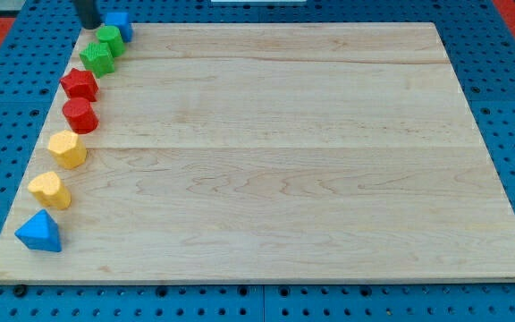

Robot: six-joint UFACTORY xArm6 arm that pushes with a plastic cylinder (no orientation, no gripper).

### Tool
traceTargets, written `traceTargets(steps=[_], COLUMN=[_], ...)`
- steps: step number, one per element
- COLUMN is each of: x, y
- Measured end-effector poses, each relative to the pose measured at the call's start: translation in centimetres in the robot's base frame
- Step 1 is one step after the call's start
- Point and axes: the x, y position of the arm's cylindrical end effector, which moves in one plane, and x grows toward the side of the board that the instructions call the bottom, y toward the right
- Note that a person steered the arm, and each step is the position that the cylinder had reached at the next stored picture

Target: Move blue cube from the top of green circle

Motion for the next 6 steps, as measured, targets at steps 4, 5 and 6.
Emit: traceTargets(steps=[4, 5, 6], x=[0.8, 1.7, 4.2], y=[7.7, 9.7, 11.5])
